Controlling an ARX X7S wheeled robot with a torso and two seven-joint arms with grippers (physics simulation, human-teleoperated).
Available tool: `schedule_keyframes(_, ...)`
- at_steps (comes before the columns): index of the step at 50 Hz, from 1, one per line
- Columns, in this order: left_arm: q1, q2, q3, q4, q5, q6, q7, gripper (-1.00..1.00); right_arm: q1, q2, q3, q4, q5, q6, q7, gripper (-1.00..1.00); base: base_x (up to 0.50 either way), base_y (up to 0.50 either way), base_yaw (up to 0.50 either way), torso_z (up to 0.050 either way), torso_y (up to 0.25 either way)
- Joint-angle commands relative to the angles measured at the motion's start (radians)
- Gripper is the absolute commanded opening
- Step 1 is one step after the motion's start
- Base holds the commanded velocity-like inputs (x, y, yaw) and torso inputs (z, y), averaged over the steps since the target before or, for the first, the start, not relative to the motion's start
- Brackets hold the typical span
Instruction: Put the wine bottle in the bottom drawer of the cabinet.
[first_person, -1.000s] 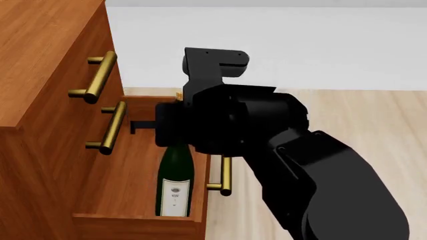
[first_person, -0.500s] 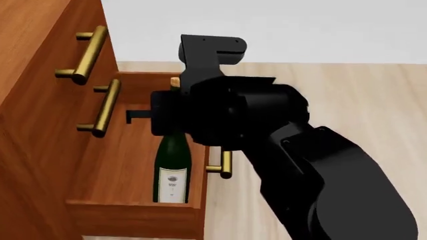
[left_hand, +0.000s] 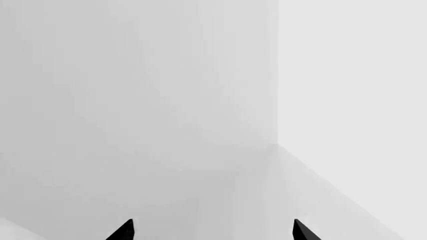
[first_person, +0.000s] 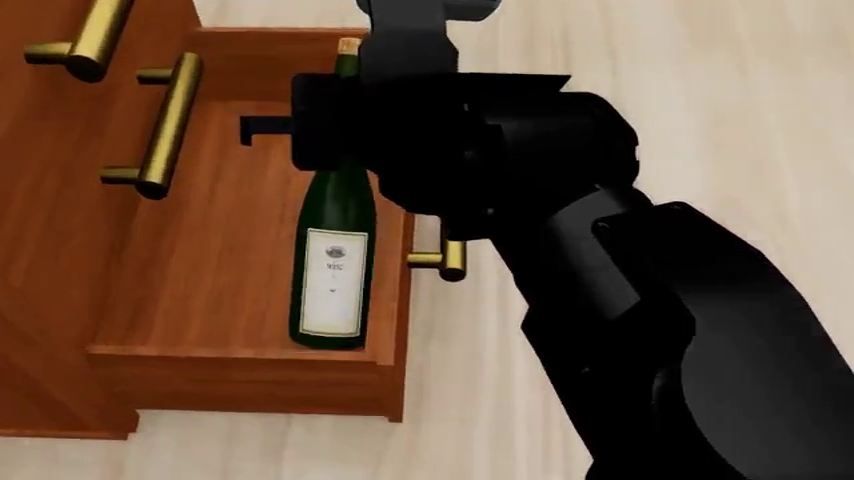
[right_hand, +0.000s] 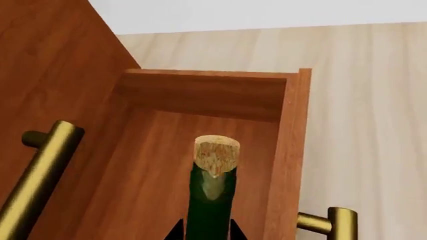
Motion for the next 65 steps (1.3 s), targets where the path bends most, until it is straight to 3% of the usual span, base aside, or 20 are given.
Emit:
schedule_keyframes(1,0.0,-0.002,0.002,-0.001,-0.002,0.001,-0.005,1.0,-0.064,-0.002,-0.228,-0.011,0.144,0.051,0.021,-1.0,0.0,0.0,0.0,0.0,-0.25)
schedule_keyframes(15,0.001,0.0,0.001,-0.002,-0.002,0.004,-0.008,1.0,-0.071,-0.002,-0.229,-0.01,0.145,0.048,0.021,-1.0,0.0,0.0,0.0,0.0,-0.169)
schedule_keyframes(46,0.001,0.0,0.003,-0.006,-0.017,0.007,-0.019,1.0,-0.128,-0.002,-0.239,0.032,0.174,0.065,0.058,-1.0,0.0,0.0,0.0,0.0,-0.007)
schedule_keyframes(47,0.004,0.003,0.001,-0.006,-0.017,0.007,-0.016,1.0,-0.128,-0.002,-0.238,0.031,0.172,0.066,0.061,1.0,0.0,0.0,0.0,0.0,0.0)
schedule_keyframes(65,0.004,-0.001,0.003,-0.004,-0.014,0.01,-0.017,1.0,-0.033,-0.002,-0.227,0.011,0.112,0.023,0.075,1.0,0.0,0.0,0.0,0.0,-0.008)
